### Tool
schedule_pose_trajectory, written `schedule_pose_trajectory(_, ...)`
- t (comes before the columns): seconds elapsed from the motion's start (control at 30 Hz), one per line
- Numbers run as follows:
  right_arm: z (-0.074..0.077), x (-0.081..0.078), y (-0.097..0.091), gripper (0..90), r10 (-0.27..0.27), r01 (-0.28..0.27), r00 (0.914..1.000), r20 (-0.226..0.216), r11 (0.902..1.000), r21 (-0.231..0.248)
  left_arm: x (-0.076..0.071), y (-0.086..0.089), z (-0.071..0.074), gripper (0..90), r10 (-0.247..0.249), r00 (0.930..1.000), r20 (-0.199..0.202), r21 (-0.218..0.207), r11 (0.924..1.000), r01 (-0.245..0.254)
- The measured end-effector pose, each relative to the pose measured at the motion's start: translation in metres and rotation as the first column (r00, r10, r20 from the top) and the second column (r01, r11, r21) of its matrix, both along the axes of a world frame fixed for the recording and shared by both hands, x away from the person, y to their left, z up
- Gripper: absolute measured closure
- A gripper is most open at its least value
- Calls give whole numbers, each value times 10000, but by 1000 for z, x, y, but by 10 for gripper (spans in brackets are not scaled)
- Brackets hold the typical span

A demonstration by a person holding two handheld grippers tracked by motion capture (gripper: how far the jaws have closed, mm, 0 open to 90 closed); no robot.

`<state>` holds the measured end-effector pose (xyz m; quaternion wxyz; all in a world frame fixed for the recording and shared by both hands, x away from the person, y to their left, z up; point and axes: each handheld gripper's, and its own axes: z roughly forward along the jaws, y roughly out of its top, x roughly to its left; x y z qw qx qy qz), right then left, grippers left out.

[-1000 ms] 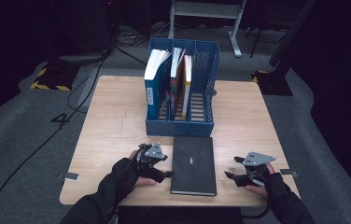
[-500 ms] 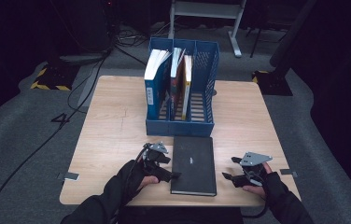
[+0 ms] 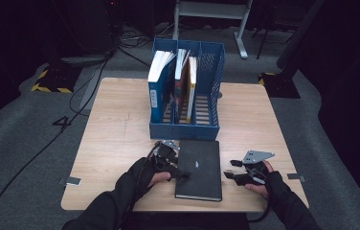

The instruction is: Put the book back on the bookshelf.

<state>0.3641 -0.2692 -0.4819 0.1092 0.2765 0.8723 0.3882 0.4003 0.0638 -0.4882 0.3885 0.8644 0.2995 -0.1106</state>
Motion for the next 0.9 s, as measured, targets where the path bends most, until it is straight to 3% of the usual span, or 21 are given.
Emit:
schedule_pose_trajectory(0.1,-3,2,4,505,-125,130,9999,70,9976,-677,3,-3,1,102,-2,10000,18,189,9998,2)
schedule_pose_trajectory(0.17,-7,5,5,528,-59,46,9998,-213,9982,-605,7,-5,-2,65,21,9994,-360,202,9998,-14)
schedule_pose_trajectory(0.23,-9,8,6,532,-201,182,9995,-255,9973,-712,9,-5,-2,56,-6,9993,-365,205,9998,13)
schedule_pose_trajectory(0.37,-11,11,7,515,-183,162,9991,-371,9982,-579,7,-7,2,74,2,10000,-85,383,9993,2)
schedule_pose_trajectory(0.5,-11,12,8,520,-120,101,9994,-336,9984,-553,7,-6,2,99,102,9999,-75,317,9994,-99)
schedule_pose_trajectory(0.6,-12,13,7,531,-117,101,9991,-400,9992,-398,5,-3,6,162,200,9995,227,345,9992,-208)
schedule_pose_trajectory(0.67,-12,13,7,540,-99,85,9993,-355,9992,-390,6,-2,7,182,201,9996,217,346,9992,-208)
schedule_pose_trajectory(0.9,-14,13,6,561,-148,144,9993,-335,9998,-139,4,5,8,313,612,9977,288,-80,9981,-609)
